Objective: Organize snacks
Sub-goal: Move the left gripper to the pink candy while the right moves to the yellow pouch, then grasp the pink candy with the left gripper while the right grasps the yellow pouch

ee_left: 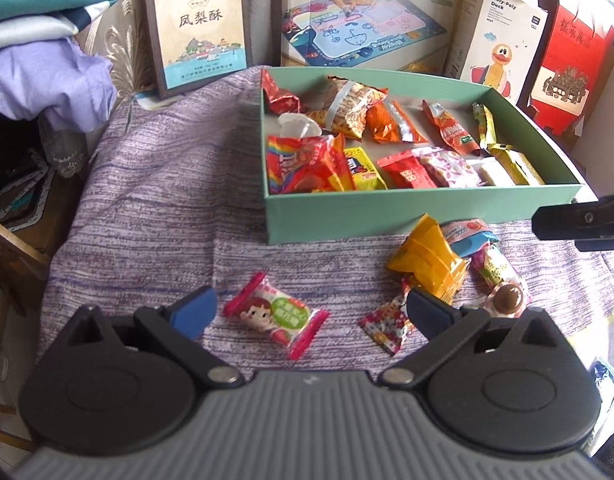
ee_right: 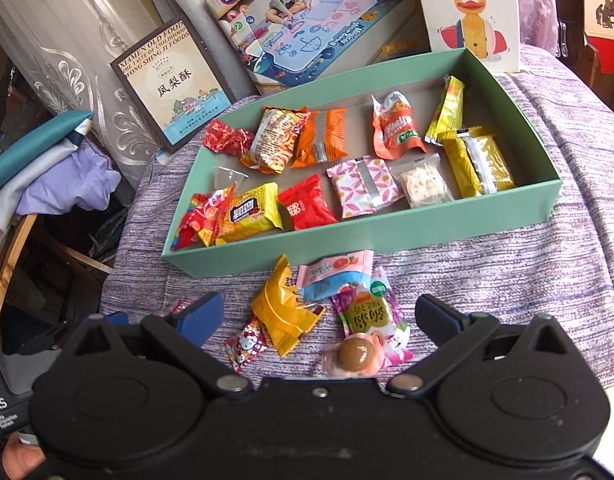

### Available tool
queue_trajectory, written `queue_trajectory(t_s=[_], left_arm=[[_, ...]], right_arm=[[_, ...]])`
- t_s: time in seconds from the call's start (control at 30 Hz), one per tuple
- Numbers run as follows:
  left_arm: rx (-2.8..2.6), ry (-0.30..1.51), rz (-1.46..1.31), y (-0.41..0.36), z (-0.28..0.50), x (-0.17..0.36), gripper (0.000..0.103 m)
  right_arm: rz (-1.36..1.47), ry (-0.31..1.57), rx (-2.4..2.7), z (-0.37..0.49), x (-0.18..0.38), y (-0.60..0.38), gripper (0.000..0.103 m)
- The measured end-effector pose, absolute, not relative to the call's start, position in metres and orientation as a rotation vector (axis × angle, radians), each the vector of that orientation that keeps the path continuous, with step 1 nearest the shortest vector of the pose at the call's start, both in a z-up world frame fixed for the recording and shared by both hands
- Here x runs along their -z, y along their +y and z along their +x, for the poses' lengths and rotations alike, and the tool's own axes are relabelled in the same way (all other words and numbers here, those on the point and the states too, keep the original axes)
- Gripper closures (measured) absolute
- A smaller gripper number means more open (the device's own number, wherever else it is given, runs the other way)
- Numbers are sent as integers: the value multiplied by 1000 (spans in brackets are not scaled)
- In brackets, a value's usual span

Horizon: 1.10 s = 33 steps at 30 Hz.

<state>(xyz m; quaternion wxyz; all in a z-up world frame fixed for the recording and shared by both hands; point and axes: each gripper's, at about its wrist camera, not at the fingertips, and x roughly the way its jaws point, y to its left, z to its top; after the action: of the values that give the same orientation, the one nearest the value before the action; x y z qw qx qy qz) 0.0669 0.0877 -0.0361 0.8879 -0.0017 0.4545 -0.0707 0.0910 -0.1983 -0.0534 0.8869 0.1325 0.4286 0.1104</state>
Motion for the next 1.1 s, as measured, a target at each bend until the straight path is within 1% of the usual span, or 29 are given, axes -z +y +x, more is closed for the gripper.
queue_trajectory(t_s=[0.23, 0.3, 0.37, 0.43, 0.47, 0.5, 0.53, 0.57, 0.6, 0.63, 0.67, 0.73, 0.8, 0.9, 1.0, 1.1], left_arm=[[115, 1002, -45, 105, 71, 58, 0], [106, 1005, -43, 107, 72, 63, 0], [94, 1014, -54, 110, 75, 68, 0], [89, 1027, -75, 112, 79, 71, 0], [81, 1027, -86, 113, 81, 72, 1], [73, 1026, -97, 113, 83, 73, 4], [66, 1027, -110, 114, 86, 73, 7], [58, 1026, -129, 114, 88, 74, 7], [50, 1024, -141, 114, 90, 74, 9], [42, 1021, -138, 114, 93, 75, 12], [33, 1021, -125, 113, 94, 76, 13], [28, 1024, -97, 113, 94, 78, 13], [37, 1025, -81, 117, 92, 80, 13], [35, 1026, -63, 125, 87, 79, 7], [18, 1033, -78, 137, 83, 81, 7], [16, 1031, -101, 143, 84, 79, 7]], right_arm=[[250, 915, -182, 95, 78, -198, 1], [238, 922, -185, 95, 84, -196, 7], [227, 927, -195, 96, 88, -193, 18], [217, 915, -211, 99, 88, -187, 25], [210, 907, -223, 100, 87, -184, 30], [200, 898, -240, 102, 86, -179, 32], [188, 891, -256, 105, 85, -173, 37], [174, 888, -277, 109, 84, -167, 45], [159, 886, -299, 113, 82, -159, 49], [140, 883, -318, 116, 81, -151, 59], [117, 879, -335, 119, 80, -143, 64], [82, 880, -358, 125, 81, -130, 68], [76, 901, -360, 132, 87, -123, 68], [101, 966, -369, 134, 98, -116, 68], [91, 972, -388, 126, 102, -109, 68], [83, 968, -379, 124, 103, -103, 64]])
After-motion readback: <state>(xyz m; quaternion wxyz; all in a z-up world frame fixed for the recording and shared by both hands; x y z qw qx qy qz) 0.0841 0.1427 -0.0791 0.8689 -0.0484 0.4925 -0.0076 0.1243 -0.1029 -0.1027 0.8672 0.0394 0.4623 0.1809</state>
